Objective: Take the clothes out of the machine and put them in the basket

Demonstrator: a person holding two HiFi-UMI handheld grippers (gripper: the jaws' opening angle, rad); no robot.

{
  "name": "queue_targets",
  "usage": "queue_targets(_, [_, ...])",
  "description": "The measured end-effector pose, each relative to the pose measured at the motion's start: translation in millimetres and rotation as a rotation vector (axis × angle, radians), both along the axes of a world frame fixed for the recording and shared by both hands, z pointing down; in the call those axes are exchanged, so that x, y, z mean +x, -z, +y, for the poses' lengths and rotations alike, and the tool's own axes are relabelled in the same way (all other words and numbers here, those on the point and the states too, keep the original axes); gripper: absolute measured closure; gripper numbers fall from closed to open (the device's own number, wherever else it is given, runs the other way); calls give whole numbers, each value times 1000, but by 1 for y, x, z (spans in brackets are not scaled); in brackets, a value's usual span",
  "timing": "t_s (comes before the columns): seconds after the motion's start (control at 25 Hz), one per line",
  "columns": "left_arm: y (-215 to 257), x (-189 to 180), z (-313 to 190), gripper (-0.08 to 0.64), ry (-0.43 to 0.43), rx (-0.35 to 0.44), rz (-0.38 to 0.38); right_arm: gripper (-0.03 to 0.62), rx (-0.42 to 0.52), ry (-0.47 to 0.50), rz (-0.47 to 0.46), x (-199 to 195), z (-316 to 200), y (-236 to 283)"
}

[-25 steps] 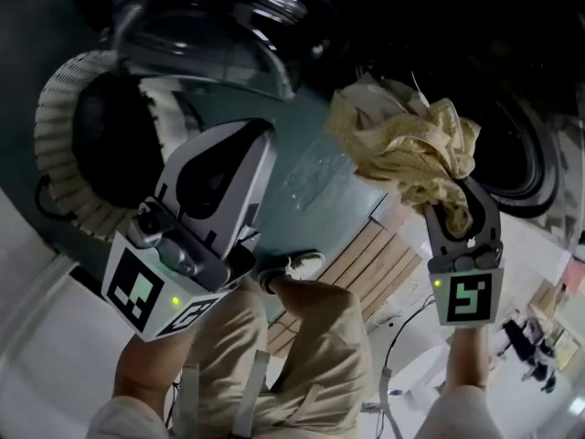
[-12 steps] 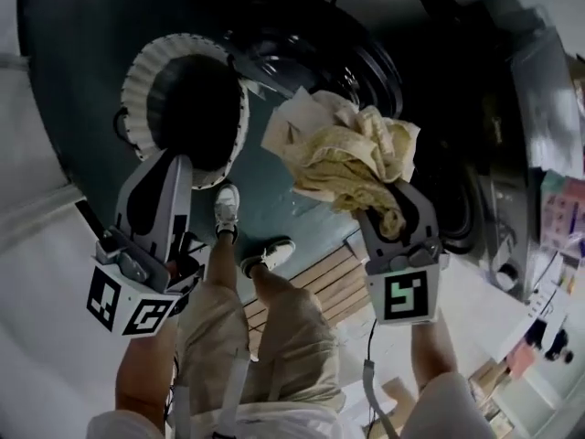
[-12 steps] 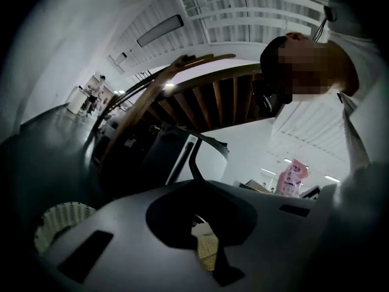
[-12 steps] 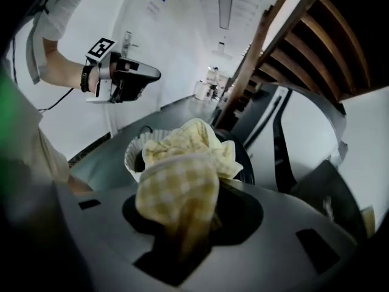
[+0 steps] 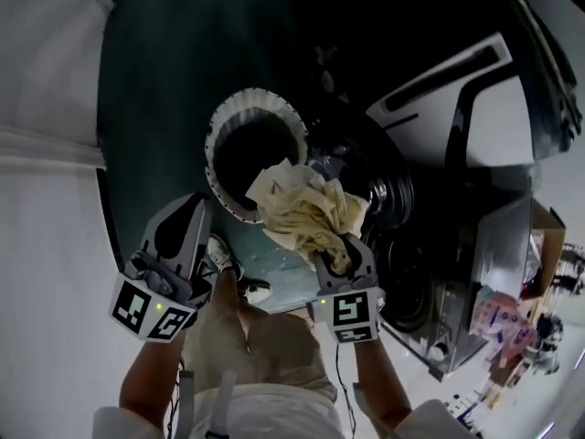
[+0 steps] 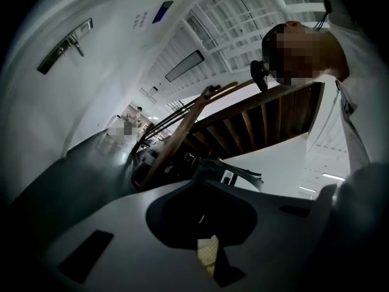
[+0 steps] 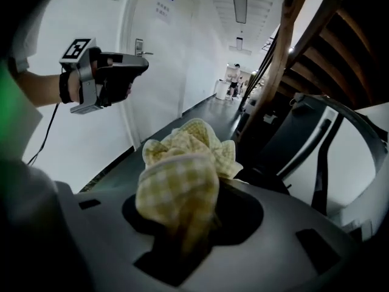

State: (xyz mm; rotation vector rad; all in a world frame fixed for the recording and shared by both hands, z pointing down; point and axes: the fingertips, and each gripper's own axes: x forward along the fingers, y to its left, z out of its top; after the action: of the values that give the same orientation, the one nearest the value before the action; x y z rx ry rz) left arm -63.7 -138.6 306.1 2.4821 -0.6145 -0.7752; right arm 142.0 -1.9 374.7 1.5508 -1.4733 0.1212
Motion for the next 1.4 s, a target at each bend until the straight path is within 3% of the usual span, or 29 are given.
queue_targets(0.32, [-18,-56,-58,546,102,-104,27,413,-97,55,30,-31,-75,-41])
queue_targets(0.52, [-36,-46,-71,546,141,-158,37,411,-152,99,67,-5,-121,-90])
queue_targets(0.72, [-65,-40,-69,546,169,-219,-9,410,-221,142,92,30,-164,-163])
queue_targets(1.08, [-112,-19,-68,546,204,-330,-42,407,-359,143,88,71,-216,-265])
queue_targets(1.16, [-116,-16,-71,546,208,-342,-43,379,-406,150,95,77,-218,-283])
queue_targets(1.24, [-118,-14,-74,546,210,-352,-43,288,-439,155,85,79,-221,-291])
queue_targets(1.4, [-115,-9,-80,546,210,-364,-41,267,-456,184,103,79,-226,-280])
